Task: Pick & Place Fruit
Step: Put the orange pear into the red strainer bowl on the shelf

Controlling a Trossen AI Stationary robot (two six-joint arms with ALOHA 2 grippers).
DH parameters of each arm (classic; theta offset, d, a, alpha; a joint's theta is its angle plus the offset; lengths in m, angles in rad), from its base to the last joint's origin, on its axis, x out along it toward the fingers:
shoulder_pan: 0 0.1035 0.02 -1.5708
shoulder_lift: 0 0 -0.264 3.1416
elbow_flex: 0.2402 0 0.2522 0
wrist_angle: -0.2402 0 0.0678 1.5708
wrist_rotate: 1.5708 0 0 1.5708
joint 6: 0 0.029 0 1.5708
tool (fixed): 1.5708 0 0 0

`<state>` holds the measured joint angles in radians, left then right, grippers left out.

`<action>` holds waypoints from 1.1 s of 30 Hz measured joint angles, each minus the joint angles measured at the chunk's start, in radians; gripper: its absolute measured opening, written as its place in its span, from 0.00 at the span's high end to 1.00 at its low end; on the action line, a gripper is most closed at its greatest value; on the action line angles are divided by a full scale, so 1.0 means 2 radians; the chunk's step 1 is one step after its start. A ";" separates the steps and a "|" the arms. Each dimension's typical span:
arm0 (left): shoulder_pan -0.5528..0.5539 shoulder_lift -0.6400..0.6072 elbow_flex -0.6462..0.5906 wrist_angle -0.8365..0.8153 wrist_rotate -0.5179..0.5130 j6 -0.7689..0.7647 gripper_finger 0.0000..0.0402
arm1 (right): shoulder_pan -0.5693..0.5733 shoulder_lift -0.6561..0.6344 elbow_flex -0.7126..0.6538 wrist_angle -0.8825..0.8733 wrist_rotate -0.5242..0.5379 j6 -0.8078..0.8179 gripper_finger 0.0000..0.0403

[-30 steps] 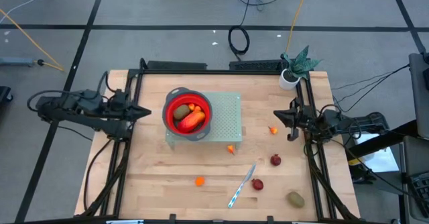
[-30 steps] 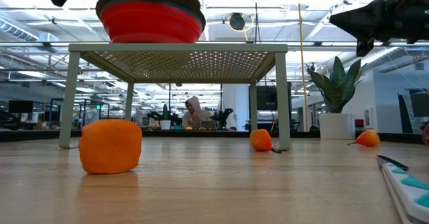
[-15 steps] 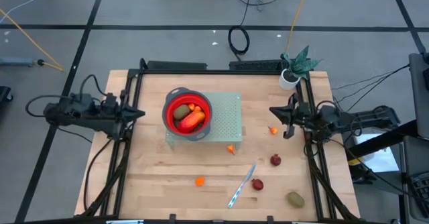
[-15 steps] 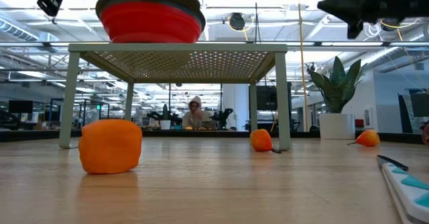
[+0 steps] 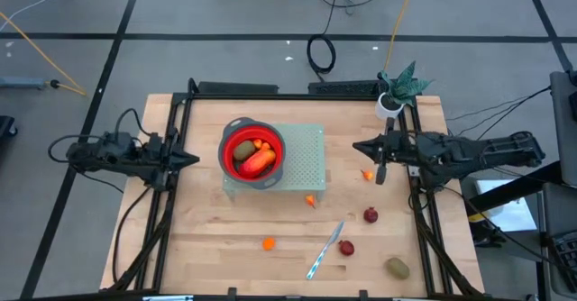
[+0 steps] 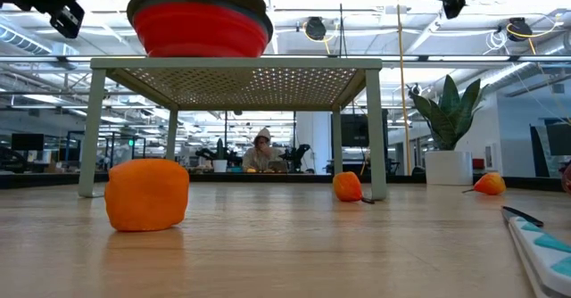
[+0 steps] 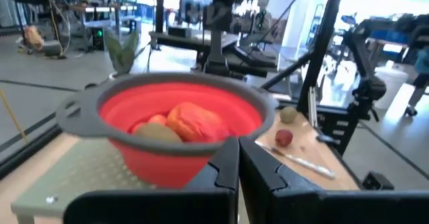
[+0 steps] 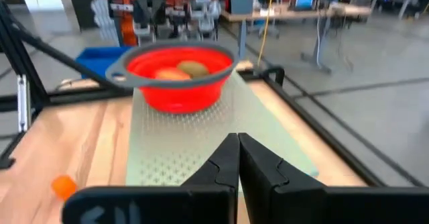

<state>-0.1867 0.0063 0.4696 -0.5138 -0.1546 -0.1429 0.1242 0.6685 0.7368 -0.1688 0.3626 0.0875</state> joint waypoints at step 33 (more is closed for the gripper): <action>0.000 0.000 -0.122 0.063 0.042 -0.025 0.99 | -0.067 0.210 0.101 -0.372 -0.158 0.055 1.00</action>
<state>-0.1871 0.0063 0.2265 -0.3881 -0.0704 -0.1920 -0.0091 1.0895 0.9382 -0.9134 0.0475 0.1980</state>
